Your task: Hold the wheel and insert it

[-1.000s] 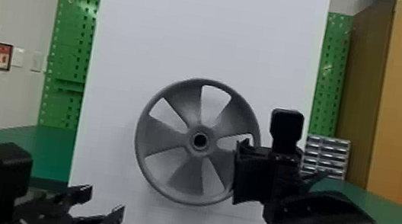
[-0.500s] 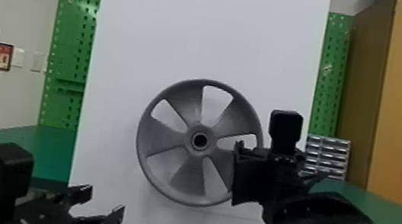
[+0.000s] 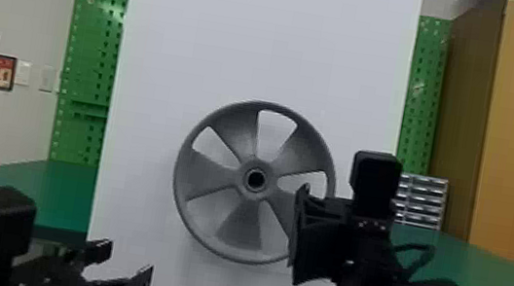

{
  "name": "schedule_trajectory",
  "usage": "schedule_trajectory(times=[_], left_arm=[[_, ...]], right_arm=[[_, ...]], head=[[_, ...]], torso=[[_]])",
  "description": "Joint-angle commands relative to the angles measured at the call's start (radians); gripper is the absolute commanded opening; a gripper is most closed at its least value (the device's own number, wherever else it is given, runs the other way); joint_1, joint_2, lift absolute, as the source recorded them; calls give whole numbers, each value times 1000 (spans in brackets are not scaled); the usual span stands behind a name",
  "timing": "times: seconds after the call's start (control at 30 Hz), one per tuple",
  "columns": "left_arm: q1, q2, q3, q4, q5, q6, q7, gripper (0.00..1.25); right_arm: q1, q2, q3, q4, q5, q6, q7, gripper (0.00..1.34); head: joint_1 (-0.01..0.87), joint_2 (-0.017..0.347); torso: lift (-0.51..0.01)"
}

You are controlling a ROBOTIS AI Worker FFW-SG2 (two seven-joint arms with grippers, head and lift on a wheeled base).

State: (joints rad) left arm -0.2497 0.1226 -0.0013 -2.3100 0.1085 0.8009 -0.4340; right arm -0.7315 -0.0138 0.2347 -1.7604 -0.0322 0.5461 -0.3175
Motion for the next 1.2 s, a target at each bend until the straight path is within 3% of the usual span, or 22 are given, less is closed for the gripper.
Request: schedule_trajectory(times=[0.0, 0.23, 0.57, 0.87, 1.17], left_arm=[[3, -1, 3, 0, 0, 0, 0, 739], [6, -1, 11, 0, 5, 0, 0, 739], [4, -3, 15, 0, 10, -2, 0, 739], [6, -4, 15, 0, 10, -2, 0, 739], [9, -9, 21, 0, 10, -2, 0, 739]], right_arm=[[63, -15, 9, -71, -3, -3, 0, 1339], [169, -37, -5, -133, -2, -81, 28, 1339], [293, -49, -51, -154, 31, -176, 89, 1339], [403, -51, -98, -148, 74, -264, 149, 1339], [518, -61, -123, -97, 69, -353, 156, 1339]], head=[[0, 0], [0, 0], [0, 0], [0, 0], [0, 0]], torso=[[-499], [-499], [-499], [-499], [-499]])
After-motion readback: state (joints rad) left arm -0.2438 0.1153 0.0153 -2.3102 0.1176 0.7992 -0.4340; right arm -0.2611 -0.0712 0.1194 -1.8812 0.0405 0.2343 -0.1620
